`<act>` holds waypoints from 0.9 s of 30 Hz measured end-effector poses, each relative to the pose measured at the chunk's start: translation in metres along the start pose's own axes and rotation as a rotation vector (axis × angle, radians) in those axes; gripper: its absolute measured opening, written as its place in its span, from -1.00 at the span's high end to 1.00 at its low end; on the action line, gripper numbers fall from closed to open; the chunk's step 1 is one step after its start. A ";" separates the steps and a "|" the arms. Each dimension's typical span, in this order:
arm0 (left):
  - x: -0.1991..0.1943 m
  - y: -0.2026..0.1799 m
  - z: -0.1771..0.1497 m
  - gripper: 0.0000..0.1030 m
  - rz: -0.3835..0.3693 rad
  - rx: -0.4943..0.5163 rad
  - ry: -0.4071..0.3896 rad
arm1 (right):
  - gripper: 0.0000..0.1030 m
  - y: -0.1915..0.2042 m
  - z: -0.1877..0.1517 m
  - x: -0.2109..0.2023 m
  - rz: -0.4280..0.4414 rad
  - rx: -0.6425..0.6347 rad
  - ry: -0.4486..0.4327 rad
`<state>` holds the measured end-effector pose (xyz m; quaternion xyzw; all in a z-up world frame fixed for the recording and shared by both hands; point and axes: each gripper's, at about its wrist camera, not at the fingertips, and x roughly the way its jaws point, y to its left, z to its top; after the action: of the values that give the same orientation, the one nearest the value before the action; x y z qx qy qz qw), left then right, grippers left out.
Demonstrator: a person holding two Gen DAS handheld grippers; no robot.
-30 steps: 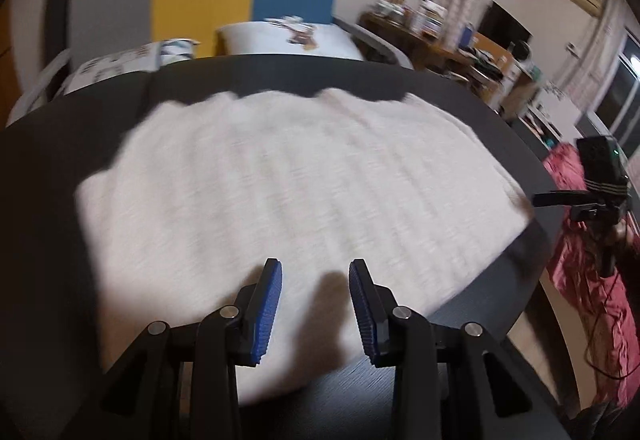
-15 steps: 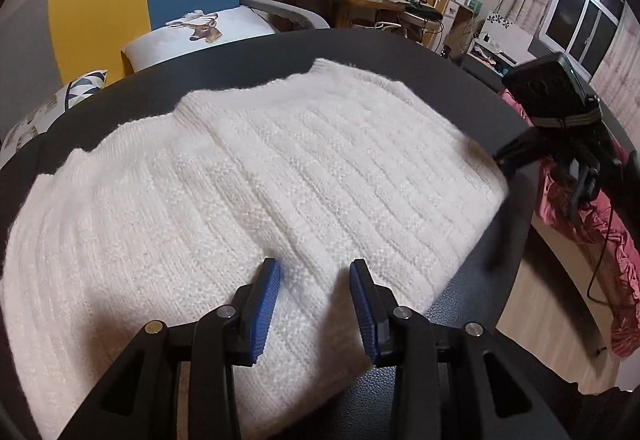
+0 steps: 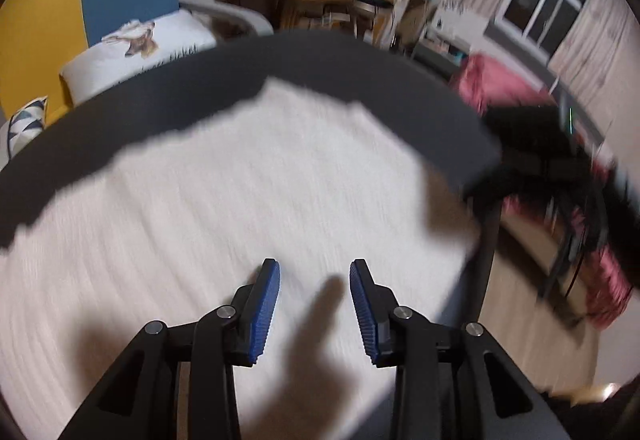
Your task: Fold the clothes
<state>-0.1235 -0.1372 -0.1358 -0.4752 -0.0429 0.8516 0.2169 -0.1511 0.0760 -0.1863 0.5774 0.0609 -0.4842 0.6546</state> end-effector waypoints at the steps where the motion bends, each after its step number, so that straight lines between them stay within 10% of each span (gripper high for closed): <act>1: 0.003 0.011 0.017 0.27 -0.034 -0.041 -0.003 | -0.91 -0.001 -0.001 0.000 0.010 0.004 -0.013; 12: 0.108 0.093 0.161 0.26 -0.222 -0.354 0.189 | -0.91 0.002 -0.012 0.002 0.008 -0.039 -0.077; 20: 0.153 0.086 0.173 0.31 -0.169 -0.284 0.318 | -0.93 0.000 -0.017 -0.002 0.027 -0.049 -0.124; 23: 0.145 0.075 0.167 0.81 -0.187 -0.222 0.279 | -0.94 0.001 -0.018 0.000 0.036 -0.053 -0.148; 27: 0.108 0.059 0.156 0.90 -0.190 -0.117 0.156 | -0.95 0.004 -0.019 0.004 0.037 -0.044 -0.176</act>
<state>-0.3210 -0.1250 -0.1532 -0.5456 -0.1203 0.7838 0.2713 -0.1373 0.0887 -0.1924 0.5192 0.0029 -0.5197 0.6785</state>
